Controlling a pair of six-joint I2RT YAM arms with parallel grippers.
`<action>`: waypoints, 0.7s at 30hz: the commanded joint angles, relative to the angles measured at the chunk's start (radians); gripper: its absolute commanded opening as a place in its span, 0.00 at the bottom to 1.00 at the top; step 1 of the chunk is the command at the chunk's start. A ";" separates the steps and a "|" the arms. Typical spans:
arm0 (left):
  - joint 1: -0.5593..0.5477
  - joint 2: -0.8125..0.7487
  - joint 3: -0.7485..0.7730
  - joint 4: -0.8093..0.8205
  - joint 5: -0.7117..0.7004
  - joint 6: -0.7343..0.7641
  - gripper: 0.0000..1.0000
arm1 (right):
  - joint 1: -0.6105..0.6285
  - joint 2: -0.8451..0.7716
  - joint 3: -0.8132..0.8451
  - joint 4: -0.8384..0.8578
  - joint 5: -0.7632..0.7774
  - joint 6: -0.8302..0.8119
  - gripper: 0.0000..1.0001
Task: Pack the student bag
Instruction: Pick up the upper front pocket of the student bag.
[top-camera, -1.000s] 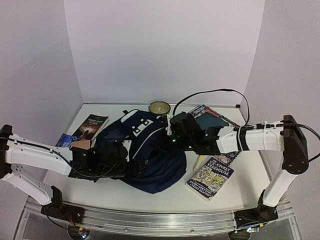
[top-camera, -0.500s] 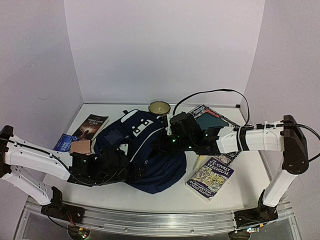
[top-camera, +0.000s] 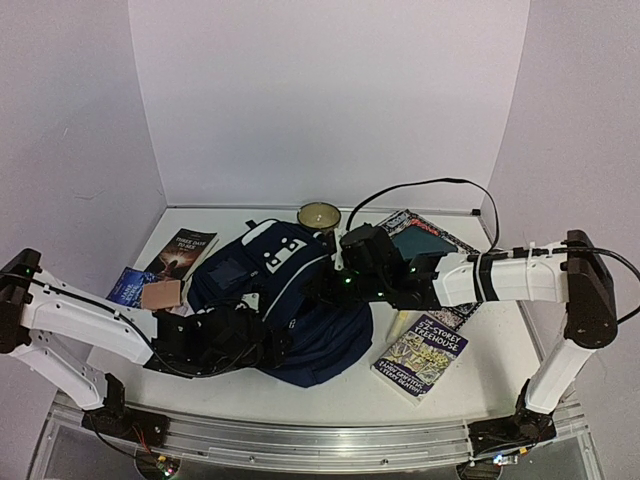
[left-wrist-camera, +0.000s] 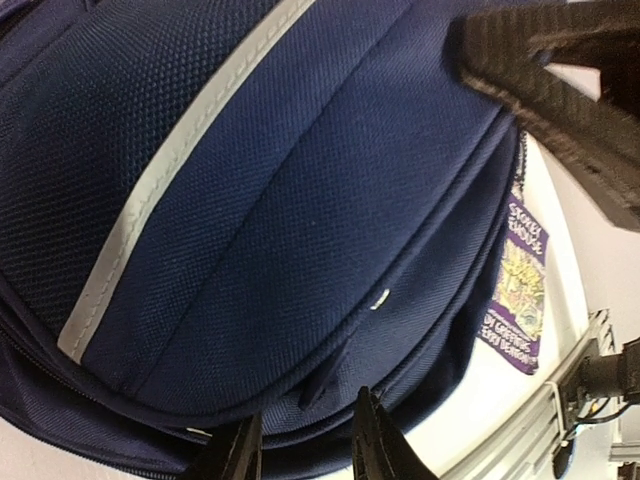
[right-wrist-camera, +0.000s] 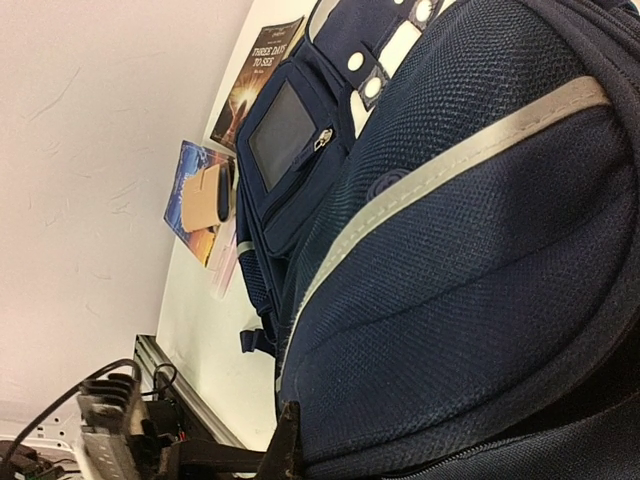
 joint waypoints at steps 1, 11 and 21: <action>0.001 0.064 0.060 0.077 -0.033 0.030 0.30 | 0.002 -0.041 0.066 0.090 -0.006 0.002 0.00; 0.001 0.091 0.081 0.109 -0.127 0.040 0.17 | 0.001 -0.048 0.047 0.097 -0.040 0.014 0.00; 0.000 0.038 0.097 0.150 -0.103 0.049 0.15 | 0.001 -0.047 0.021 0.106 -0.056 0.025 0.00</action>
